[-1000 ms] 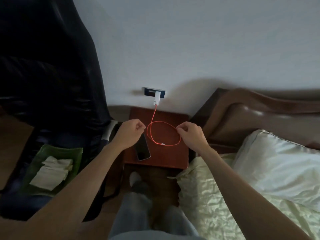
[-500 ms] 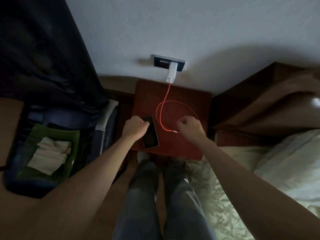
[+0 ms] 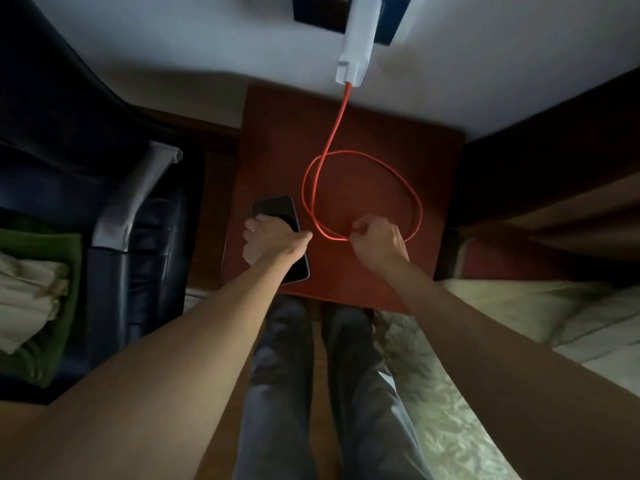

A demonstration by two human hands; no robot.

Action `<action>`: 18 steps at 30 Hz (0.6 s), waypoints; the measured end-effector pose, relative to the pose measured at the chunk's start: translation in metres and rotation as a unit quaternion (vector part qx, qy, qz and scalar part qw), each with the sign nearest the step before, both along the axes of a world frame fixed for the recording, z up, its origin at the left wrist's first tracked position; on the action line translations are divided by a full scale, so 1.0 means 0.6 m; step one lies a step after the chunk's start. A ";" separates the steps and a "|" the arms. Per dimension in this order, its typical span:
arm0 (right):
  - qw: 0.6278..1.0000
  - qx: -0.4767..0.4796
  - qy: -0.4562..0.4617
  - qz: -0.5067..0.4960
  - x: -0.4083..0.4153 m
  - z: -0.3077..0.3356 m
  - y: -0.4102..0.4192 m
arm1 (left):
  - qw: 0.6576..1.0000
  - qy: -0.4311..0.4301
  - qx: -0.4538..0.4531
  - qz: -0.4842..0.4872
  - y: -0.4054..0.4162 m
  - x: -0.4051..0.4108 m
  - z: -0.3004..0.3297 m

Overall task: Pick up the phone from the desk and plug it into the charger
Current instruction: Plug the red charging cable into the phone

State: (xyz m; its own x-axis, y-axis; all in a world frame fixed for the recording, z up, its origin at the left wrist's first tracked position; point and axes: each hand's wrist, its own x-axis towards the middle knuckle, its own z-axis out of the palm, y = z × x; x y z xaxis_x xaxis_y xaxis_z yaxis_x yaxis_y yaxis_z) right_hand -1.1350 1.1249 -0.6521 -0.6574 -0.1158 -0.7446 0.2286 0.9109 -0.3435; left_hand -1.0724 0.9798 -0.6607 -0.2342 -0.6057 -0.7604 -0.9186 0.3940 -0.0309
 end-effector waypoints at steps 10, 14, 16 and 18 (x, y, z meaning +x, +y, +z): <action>0.994 0.025 0.082 0.074 0.033 -0.031 0.013 | 0.997 0.055 -0.048 -0.001 0.048 0.018 -0.035; 0.996 -0.017 0.085 0.031 0.033 -0.024 0.025 | 0.994 0.073 -0.079 0.001 0.047 0.039 -0.040; 0.996 -0.022 0.088 0.019 0.031 -0.021 0.031 | 0.992 0.073 -0.104 0.002 0.043 0.044 -0.043; 0.995 -0.028 0.092 0.009 0.032 -0.020 0.038 | 0.991 0.068 -0.114 0.002 0.041 0.047 -0.044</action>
